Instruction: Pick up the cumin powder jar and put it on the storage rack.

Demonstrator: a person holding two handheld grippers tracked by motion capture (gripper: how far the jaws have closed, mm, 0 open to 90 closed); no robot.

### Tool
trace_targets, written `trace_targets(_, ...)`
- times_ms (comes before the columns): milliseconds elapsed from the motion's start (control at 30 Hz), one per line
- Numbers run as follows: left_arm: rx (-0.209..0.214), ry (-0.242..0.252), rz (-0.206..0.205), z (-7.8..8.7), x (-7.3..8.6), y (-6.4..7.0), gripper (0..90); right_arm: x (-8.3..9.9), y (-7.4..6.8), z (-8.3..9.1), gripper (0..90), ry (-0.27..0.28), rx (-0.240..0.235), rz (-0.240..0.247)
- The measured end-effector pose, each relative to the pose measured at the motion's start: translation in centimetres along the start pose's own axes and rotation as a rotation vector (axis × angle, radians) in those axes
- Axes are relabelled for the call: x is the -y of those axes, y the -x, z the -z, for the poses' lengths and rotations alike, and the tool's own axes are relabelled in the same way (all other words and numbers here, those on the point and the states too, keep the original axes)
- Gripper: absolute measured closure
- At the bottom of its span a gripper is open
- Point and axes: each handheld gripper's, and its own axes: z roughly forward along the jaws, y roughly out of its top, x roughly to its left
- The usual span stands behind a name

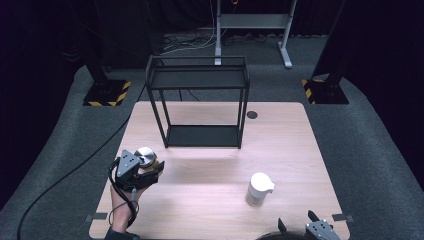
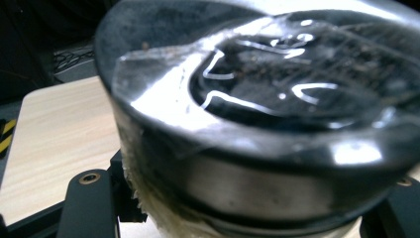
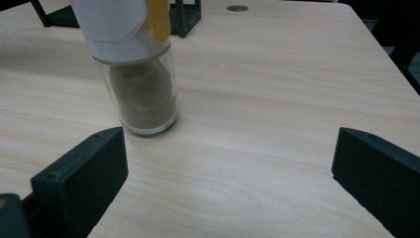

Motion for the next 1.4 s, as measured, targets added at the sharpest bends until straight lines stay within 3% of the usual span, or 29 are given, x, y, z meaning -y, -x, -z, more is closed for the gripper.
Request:
trace_targets(533, 0.029, 0.032, -0.033, -0.2, -3.6, -1.1, 30.7, 0.0, -0.1, 0.2, 0.0, 0.010, 0.006, 0.004)
trace_targets(1400, 0.072, 0.034, -0.041, -0.3, -7.5, -2.8, 30.8, 0.0, -0.1, 0.7, 0.0, 0.029, 0.009, 0.002)
